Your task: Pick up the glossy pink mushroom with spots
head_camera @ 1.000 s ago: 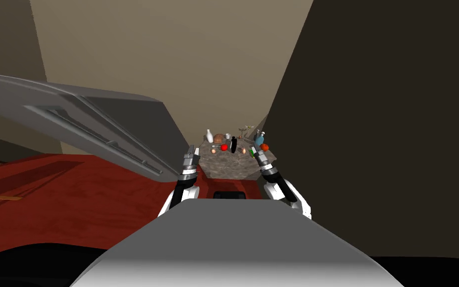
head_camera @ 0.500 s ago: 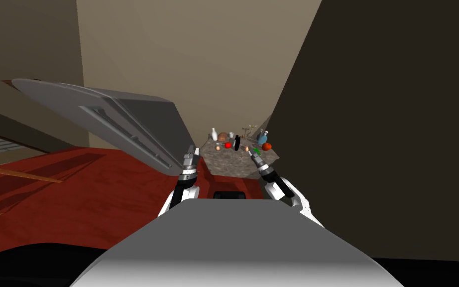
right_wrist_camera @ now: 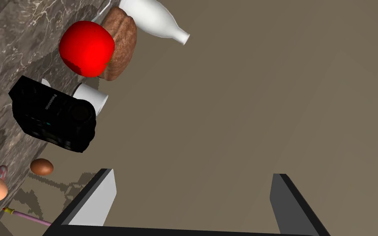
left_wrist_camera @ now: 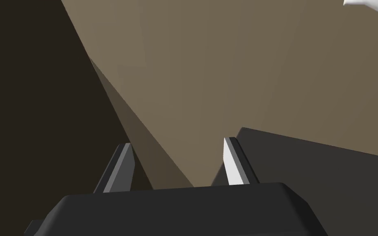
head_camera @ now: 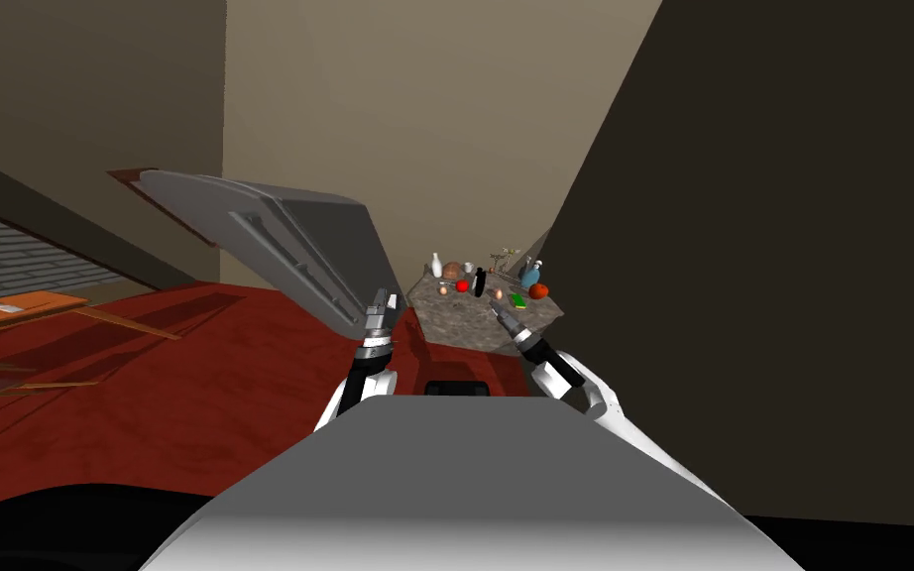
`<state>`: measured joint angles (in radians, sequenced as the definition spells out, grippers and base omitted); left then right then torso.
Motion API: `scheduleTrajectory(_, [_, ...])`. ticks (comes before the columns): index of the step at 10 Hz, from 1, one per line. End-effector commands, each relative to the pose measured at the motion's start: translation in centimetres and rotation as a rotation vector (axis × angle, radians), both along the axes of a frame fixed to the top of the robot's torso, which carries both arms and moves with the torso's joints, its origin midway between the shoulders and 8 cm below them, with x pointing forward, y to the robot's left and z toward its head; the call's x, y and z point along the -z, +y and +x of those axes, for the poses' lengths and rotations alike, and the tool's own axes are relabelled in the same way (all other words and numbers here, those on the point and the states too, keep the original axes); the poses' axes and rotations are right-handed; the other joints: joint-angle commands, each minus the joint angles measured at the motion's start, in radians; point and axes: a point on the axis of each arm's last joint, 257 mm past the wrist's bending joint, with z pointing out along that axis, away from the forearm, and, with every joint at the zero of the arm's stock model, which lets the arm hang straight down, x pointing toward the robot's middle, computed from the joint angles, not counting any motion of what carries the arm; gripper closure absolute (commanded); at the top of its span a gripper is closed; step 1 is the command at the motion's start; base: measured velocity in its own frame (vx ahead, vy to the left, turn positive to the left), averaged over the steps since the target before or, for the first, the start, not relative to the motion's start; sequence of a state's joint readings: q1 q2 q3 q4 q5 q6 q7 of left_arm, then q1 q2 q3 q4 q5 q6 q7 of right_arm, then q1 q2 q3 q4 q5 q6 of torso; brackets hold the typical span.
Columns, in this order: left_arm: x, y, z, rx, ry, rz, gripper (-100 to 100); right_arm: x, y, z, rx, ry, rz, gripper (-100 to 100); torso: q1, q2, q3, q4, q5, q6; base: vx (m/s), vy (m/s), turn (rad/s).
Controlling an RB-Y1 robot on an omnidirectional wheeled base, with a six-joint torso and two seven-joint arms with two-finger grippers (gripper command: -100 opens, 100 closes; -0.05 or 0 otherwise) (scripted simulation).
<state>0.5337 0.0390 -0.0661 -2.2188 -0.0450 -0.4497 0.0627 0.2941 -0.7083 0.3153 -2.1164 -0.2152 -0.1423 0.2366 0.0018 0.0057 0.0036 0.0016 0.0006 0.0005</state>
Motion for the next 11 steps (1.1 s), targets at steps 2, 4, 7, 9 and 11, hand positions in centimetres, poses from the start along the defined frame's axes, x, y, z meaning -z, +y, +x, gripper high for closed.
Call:
scheduleTrajectory(2, [0.0,0.0,0.0,0.000,0.000,0.000,0,3.1,-0.6,-0.1,-0.017,0.078,-0.067,-100,0.000,0.001,0.000,0.000,0.000,-0.001,-0.092,0.045,0.152])
scheduleTrajectory(4, [0.0,0.0,0.0,0.000,0.000,0.000,0,5.7,-1.6,-0.4,-0.027,0.146,-0.121,-100,-0.001,0.001,0.000,0.000,0.000,0.000,-0.085,0.052,0.130])
scheduleTrajectory(7, [0.0,0.0,0.0,0.000,0.000,0.000,0,10.6,-3.7,-1.1,-0.026,0.286,-0.194,-100,0.000,-0.001,-0.001,0.000,0.000,0.000,-0.074,0.066,0.152])
scheduleTrajectory(9, [0.0,0.0,0.0,0.000,0.000,0.000,0,13.1,-5.8,-1.8,-0.021,0.359,-0.252,-100,-0.001,-0.001,-0.001,0.000,0.000,0.000,-0.061,0.050,0.168])
scheduleTrajectory(11, [0.0,0.0,0.0,0.000,0.000,0.000,0,13.2,-6.5,-1.9,-0.023,0.361,-0.283,-100,-0.002,-0.002,-0.001,0.000,0.000,0.000,-0.032,0.034,0.038])
